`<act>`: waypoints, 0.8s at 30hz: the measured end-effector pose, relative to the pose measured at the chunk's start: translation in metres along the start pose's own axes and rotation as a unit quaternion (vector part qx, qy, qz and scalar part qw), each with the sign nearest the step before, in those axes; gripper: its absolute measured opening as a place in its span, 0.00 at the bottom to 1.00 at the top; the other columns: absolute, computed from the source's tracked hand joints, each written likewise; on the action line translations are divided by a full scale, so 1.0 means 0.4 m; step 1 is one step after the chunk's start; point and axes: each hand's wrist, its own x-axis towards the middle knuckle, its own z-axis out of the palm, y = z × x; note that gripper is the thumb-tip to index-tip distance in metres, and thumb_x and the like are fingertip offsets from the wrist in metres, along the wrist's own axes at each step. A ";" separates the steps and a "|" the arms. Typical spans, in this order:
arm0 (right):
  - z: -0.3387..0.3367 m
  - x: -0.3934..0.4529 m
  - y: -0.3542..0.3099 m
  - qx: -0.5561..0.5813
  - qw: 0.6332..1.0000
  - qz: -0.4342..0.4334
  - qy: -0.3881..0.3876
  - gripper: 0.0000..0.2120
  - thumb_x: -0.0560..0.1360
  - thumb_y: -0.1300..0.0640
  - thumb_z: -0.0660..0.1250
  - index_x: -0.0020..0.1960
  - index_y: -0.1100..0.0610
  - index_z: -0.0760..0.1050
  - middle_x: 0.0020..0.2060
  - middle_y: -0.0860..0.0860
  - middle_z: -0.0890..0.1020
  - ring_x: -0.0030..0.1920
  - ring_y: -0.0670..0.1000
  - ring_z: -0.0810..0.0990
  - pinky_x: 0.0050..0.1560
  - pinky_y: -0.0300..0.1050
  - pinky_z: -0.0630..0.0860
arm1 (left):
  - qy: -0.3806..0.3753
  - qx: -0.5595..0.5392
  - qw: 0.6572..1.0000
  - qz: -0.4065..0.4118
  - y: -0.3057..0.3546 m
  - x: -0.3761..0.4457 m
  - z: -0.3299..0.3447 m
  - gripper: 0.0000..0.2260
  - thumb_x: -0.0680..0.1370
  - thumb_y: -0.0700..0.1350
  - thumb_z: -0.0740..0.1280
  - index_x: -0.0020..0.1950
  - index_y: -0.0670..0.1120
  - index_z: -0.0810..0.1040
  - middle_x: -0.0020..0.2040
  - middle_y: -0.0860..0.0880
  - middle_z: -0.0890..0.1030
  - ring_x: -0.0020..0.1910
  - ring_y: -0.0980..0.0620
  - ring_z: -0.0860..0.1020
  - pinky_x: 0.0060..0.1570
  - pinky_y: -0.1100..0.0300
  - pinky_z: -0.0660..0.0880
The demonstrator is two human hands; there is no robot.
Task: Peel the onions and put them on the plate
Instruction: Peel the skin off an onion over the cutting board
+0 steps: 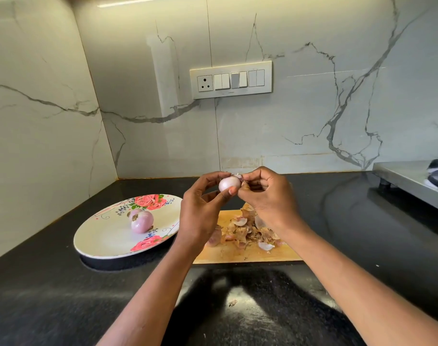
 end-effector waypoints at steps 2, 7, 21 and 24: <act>0.001 -0.003 -0.004 -0.016 1.000 -0.005 0.004 0.08 0.72 0.60 0.78 0.46 0.51 0.81 0.40 0.44 0.85 0.40 0.39 0.84 0.40 0.30 0.78 | 0.000 -0.007 1.000 -0.002 -0.003 0.001 0.000 0.14 0.74 0.42 0.75 0.60 0.45 0.82 0.54 0.52 0.85 0.53 0.62 0.82 0.49 0.70 0.77; 0.003 -0.008 -0.012 -0.042 0.999 -0.009 0.016 0.06 0.72 0.59 0.77 0.48 0.55 0.83 0.40 0.44 0.86 0.41 0.38 0.84 0.38 0.28 0.77 | -0.005 -0.042 0.999 -0.026 -0.009 0.004 -0.004 0.15 0.74 0.44 0.75 0.59 0.46 0.83 0.54 0.52 0.86 0.56 0.57 0.83 0.54 0.62 0.80; -0.013 0.013 -0.012 0.143 0.986 0.083 -0.010 0.05 0.75 0.63 0.74 0.49 0.55 0.83 0.43 0.51 0.88 0.44 0.50 0.88 0.50 0.43 0.83 | -0.027 -0.241 0.959 -0.145 0.003 0.015 -0.013 0.17 0.75 0.41 0.70 0.64 0.41 0.79 0.58 0.42 0.85 0.58 0.45 0.84 0.56 0.59 0.81; -0.012 0.020 -0.020 0.264 0.954 0.142 0.005 0.05 0.75 0.67 0.73 0.50 0.62 0.83 0.43 0.54 0.87 0.45 0.49 0.87 0.47 0.37 0.81 | -0.021 -0.286 0.944 -0.167 0.006 0.020 -0.013 0.18 0.76 0.41 0.69 0.65 0.40 0.78 0.59 0.41 0.85 0.58 0.44 0.84 0.57 0.57 0.81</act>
